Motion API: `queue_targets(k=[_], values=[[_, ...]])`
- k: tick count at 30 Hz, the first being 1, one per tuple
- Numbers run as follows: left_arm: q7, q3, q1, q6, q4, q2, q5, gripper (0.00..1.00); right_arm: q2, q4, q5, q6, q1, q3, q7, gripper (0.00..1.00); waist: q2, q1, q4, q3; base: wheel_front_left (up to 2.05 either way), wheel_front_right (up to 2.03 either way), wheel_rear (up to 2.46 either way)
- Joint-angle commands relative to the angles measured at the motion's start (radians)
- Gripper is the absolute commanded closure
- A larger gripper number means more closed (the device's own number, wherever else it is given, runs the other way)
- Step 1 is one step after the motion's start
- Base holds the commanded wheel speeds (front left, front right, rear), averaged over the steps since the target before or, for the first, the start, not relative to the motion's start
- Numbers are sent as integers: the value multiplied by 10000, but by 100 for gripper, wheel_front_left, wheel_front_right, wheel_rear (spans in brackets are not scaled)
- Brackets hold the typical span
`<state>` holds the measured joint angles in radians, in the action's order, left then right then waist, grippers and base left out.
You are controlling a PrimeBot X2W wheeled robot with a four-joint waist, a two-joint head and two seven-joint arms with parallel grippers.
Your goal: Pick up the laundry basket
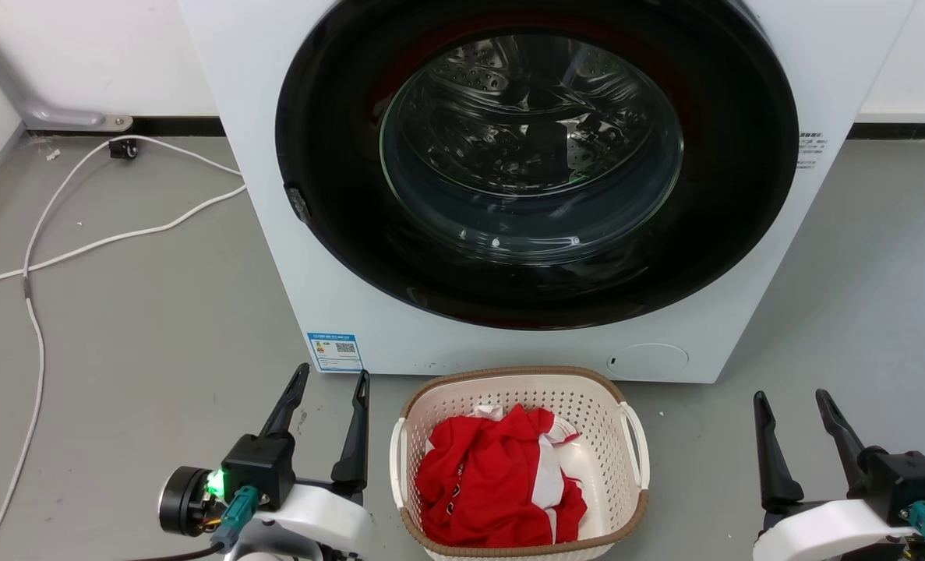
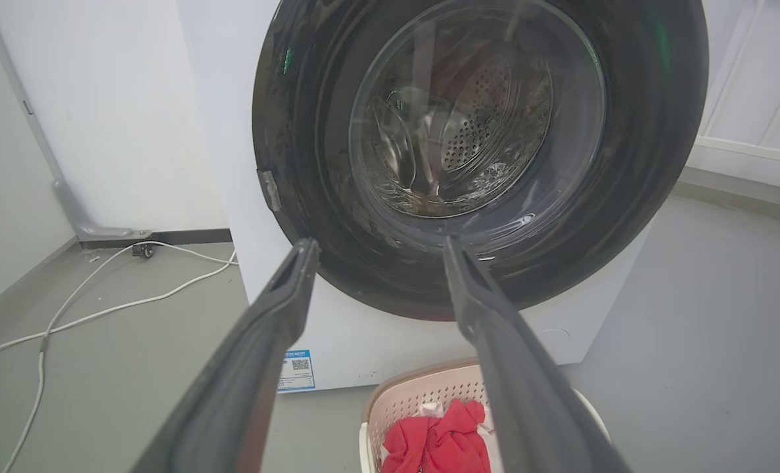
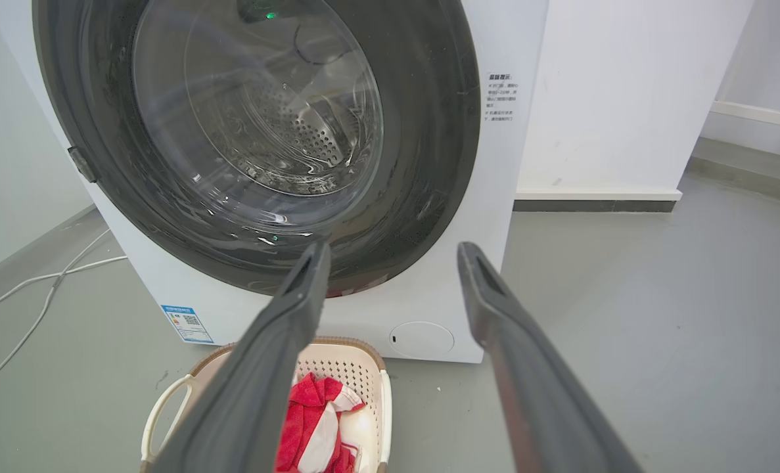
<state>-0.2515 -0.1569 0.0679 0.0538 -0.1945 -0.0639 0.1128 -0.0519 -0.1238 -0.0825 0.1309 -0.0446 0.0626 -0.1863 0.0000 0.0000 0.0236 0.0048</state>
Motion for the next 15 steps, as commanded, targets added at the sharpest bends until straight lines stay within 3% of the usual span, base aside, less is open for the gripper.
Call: queue_targets(k=[1,15], values=[[-94,-9,-85,17,-2,7,-164,0,25,6,160,-3,-42,-9,-85,0,0,0,-2,12,0,0,0],[-141,127,-92,65,-194,91,-219,0,27,-131,324,-3,32,54,-237,0,0,0,5,32,0,0,0]])
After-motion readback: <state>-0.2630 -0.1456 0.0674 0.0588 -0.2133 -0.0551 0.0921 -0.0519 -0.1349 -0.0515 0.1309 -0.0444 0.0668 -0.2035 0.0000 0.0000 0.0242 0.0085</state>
